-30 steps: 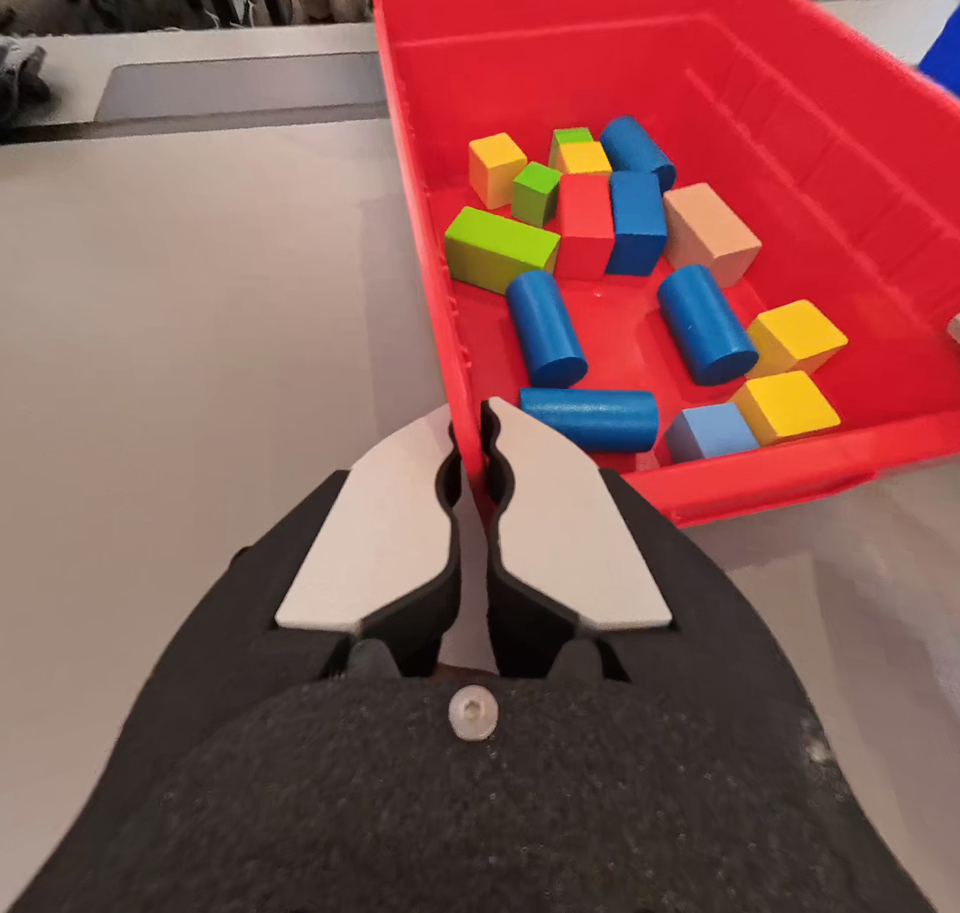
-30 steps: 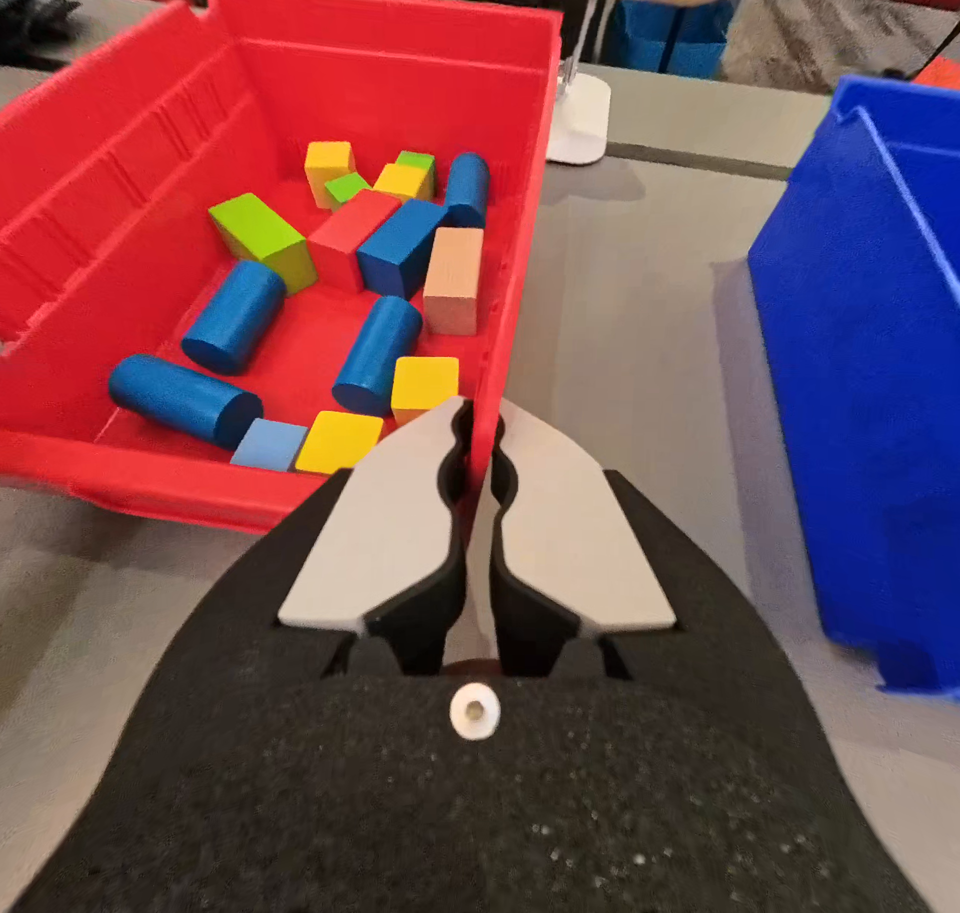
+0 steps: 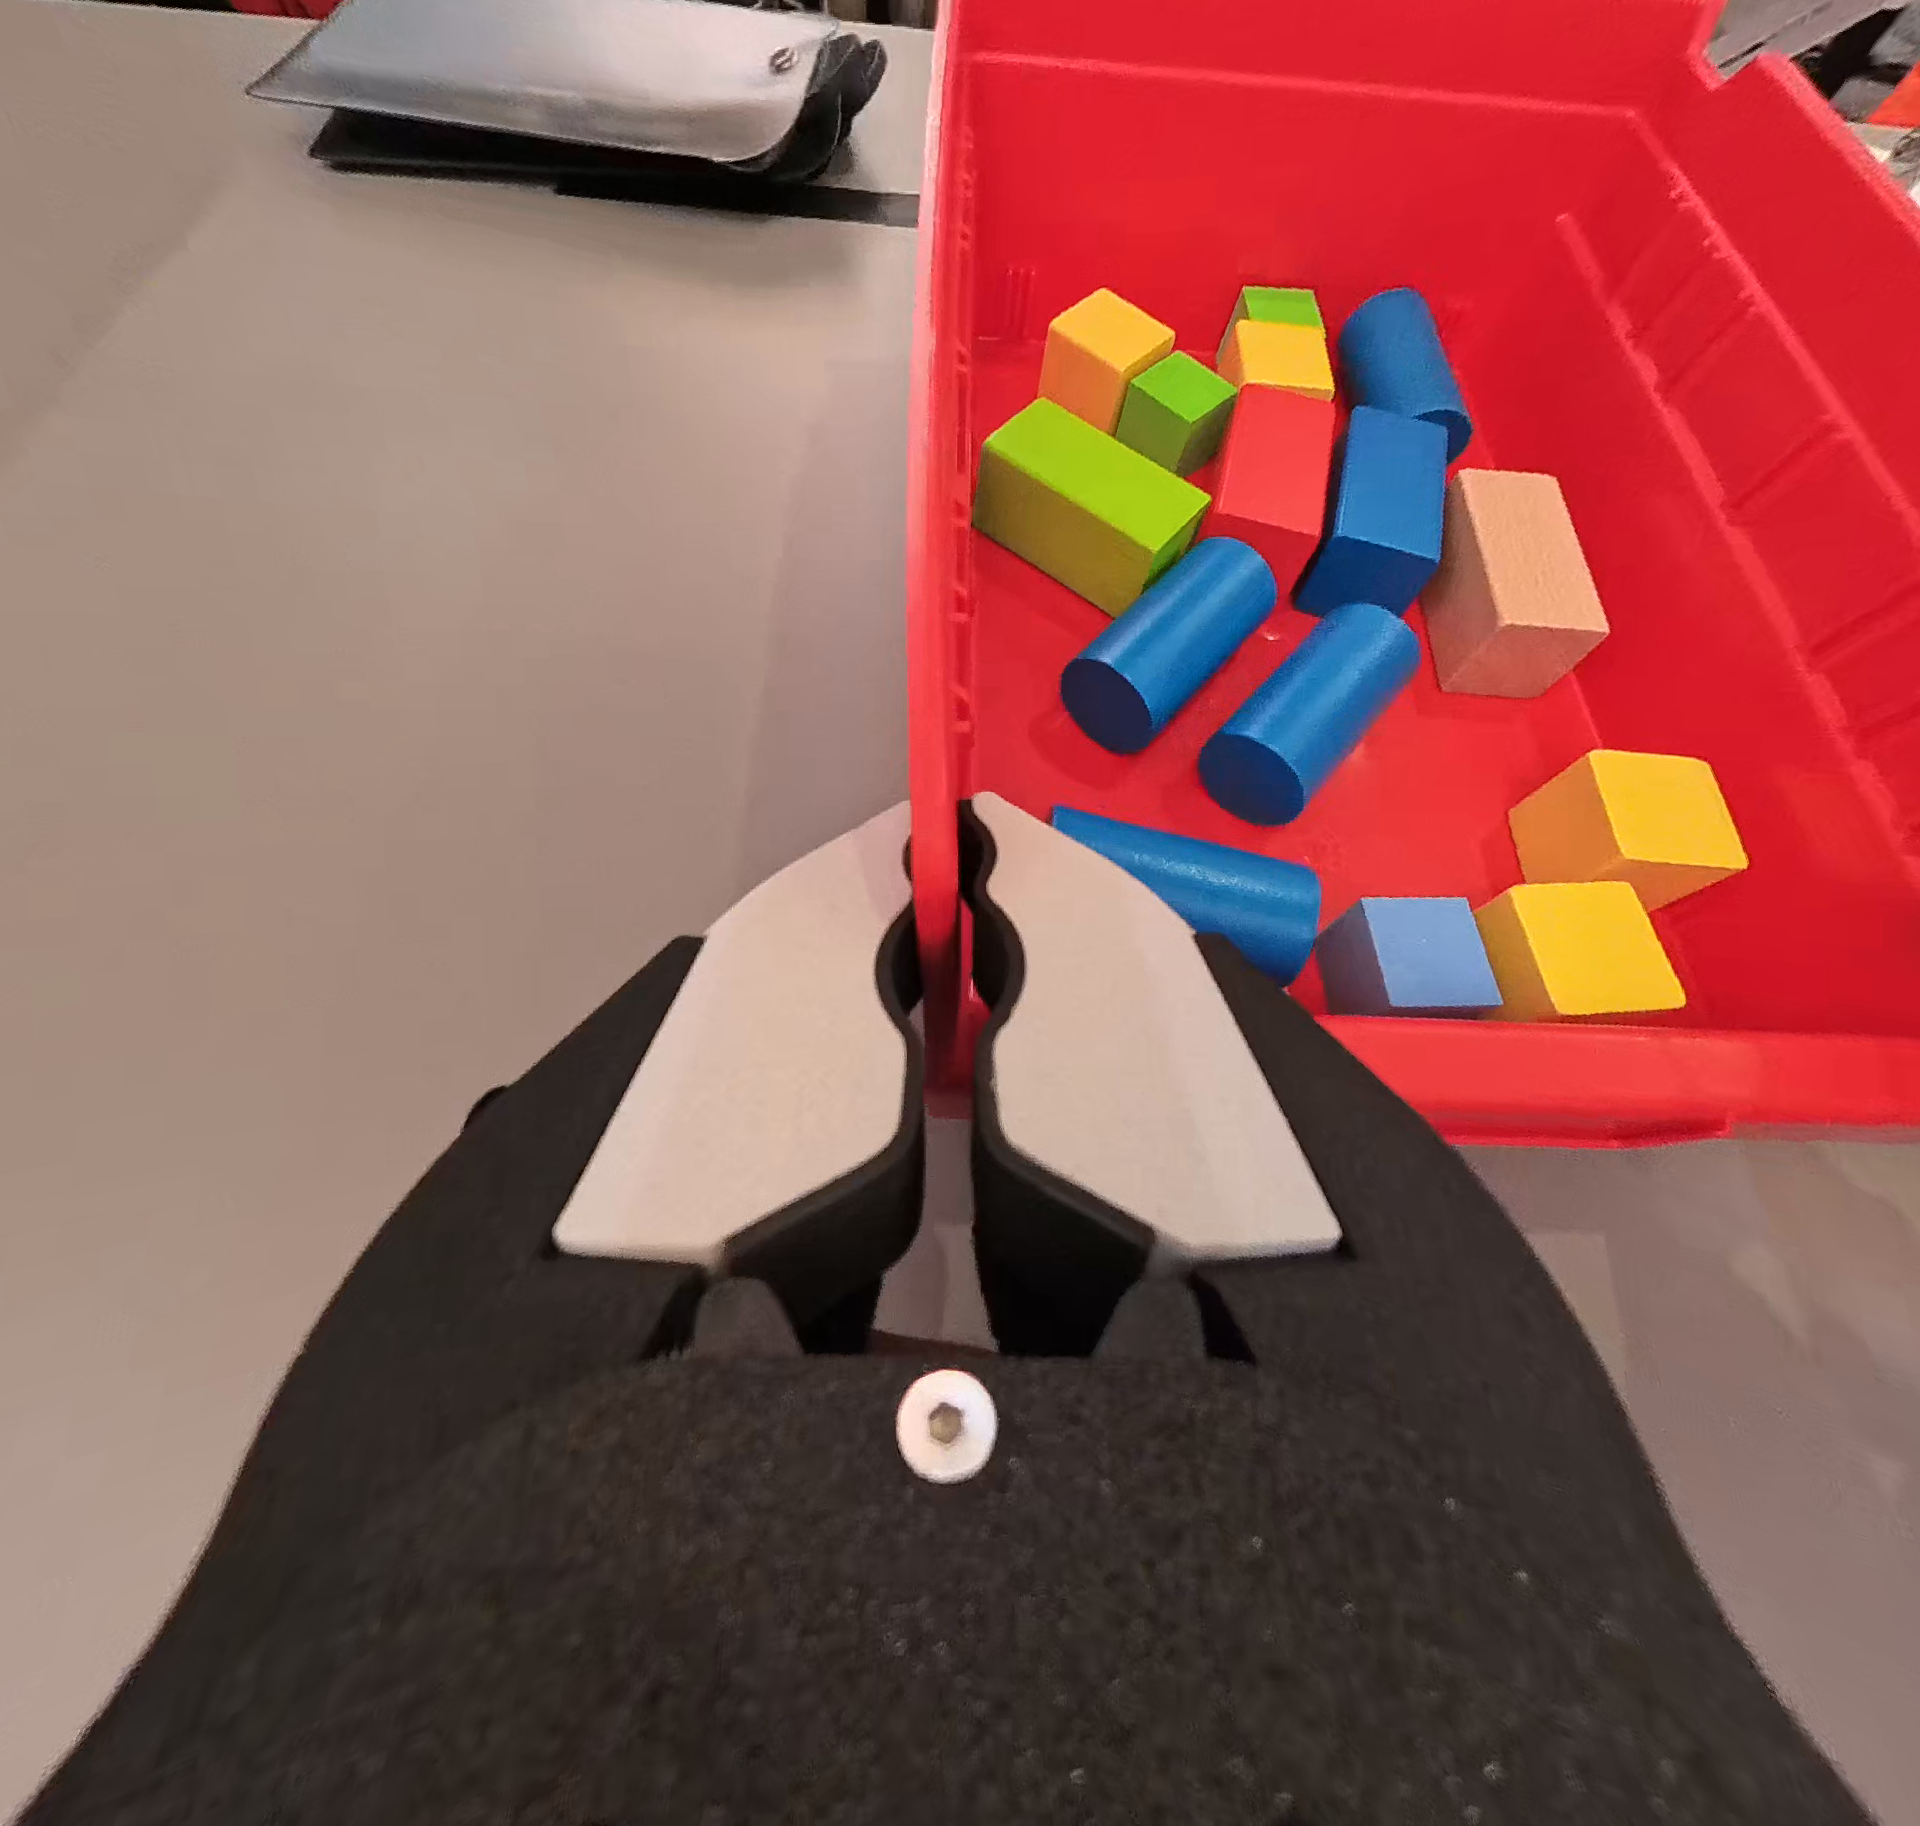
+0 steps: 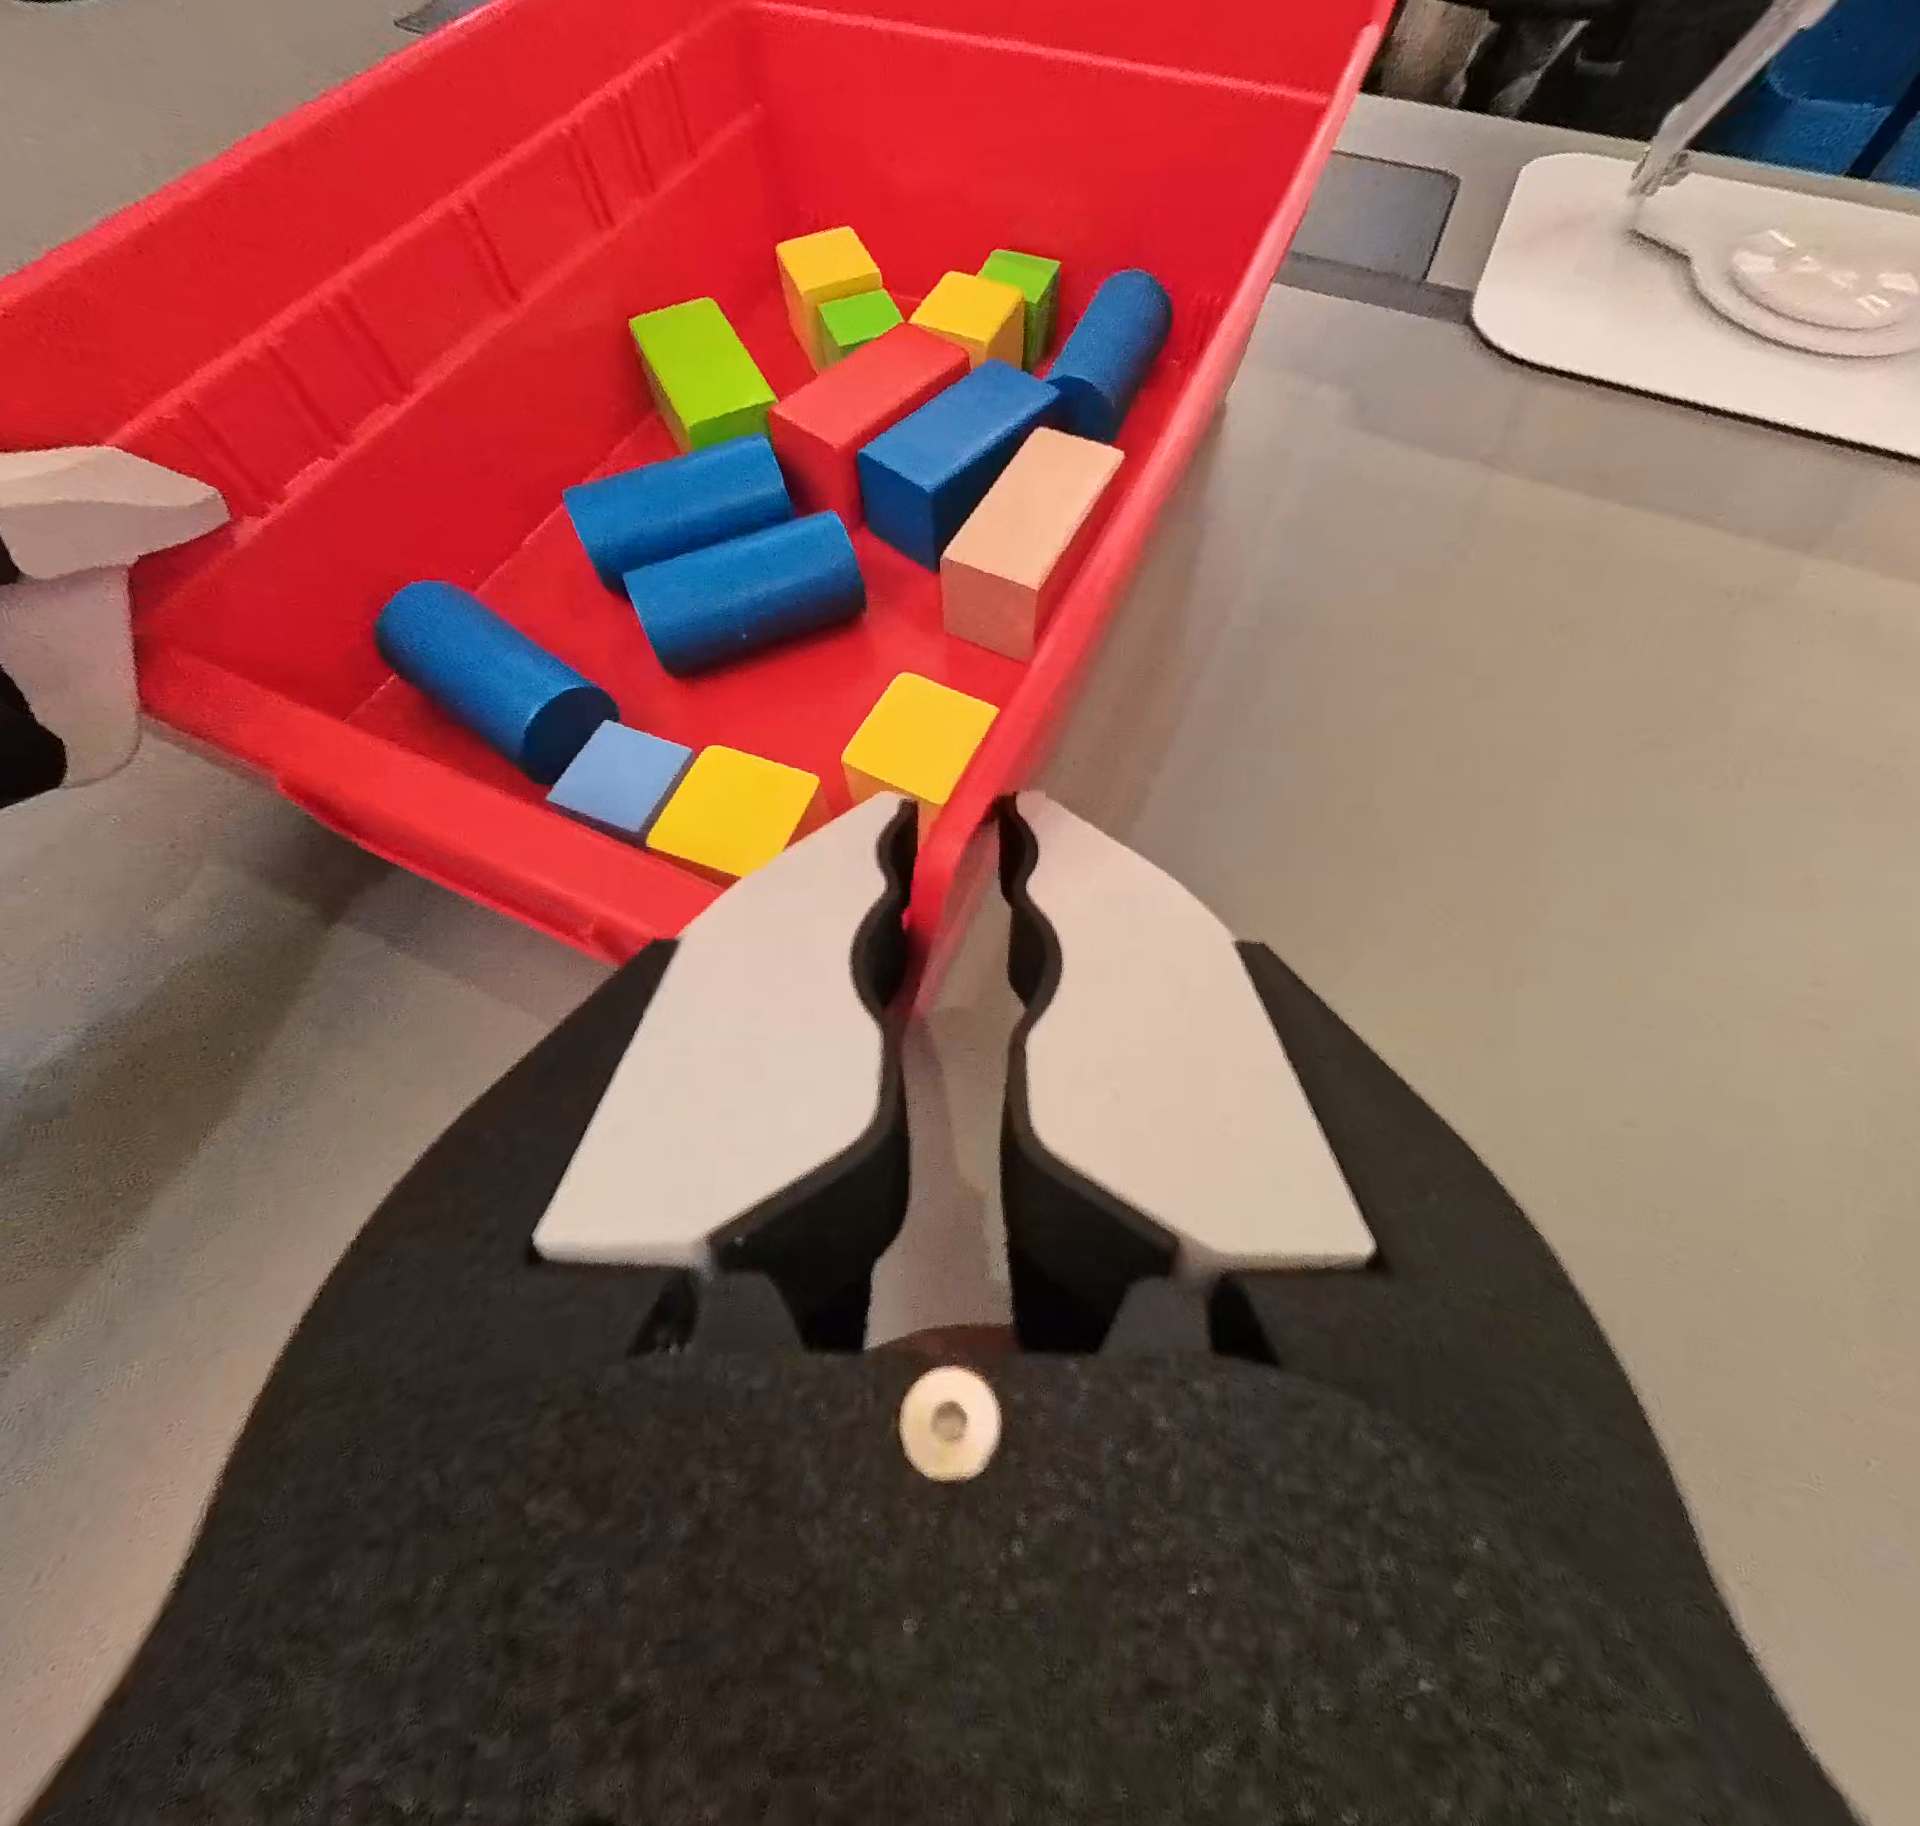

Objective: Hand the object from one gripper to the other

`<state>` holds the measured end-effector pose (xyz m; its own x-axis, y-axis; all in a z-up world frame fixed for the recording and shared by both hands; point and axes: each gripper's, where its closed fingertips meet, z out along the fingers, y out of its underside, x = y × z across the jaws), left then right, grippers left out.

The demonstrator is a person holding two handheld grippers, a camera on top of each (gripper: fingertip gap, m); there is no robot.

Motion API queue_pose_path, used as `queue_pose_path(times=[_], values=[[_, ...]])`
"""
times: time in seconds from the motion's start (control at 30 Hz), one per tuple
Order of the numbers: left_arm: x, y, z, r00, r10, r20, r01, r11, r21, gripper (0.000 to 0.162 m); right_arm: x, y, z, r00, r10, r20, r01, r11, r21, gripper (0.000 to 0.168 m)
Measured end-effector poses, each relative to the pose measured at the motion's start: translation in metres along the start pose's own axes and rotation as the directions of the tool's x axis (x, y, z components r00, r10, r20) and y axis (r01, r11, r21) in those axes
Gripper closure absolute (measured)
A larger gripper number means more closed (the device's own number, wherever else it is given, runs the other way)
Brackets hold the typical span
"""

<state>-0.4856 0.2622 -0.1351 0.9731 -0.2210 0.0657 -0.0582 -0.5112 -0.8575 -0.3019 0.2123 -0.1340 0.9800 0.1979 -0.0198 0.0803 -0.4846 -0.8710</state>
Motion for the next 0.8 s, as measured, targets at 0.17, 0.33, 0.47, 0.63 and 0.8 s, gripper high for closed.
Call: queue_pose_path(times=[0.17, 0.33, 0.47, 0.63, 0.8], values=[[0.003, 0.004, -0.013, 0.999, -0.012, -0.031, 0.011, 1.0, -0.024, 0.156, 0.006, -0.005, -0.032, 0.987, -0.004, 0.16, 0.004, 1.0, 0.0, 0.146], [-0.017, -0.028, -0.082, 0.983, 0.095, 0.158, -0.112, 0.989, 0.1, 0.13, 0.093, -0.024, -0.135, 0.986, -0.062, 0.153, 0.036, 0.985, 0.167, 0.142], [0.014, -0.033, -0.123, 0.999, 0.022, 0.035, -0.028, 0.983, 0.181, 0.13, 0.205, -0.01, -0.218, 0.997, 0.003, 0.077, -0.024, 0.961, 0.275, 0.142], [0.094, 0.011, -0.135, 0.983, -0.023, -0.181, 0.065, 0.971, 0.231, 0.13, 0.358, 0.07, -0.272, 0.973, 0.137, -0.183, -0.081, 0.956, 0.283, 0.137], [0.138, 0.036, -0.108, 0.964, 0.093, -0.248, -0.051, 0.984, 0.173, 0.13, 0.43, 0.121, -0.269, 0.929, 0.209, -0.306, -0.133, 0.959, 0.251, 0.136]])
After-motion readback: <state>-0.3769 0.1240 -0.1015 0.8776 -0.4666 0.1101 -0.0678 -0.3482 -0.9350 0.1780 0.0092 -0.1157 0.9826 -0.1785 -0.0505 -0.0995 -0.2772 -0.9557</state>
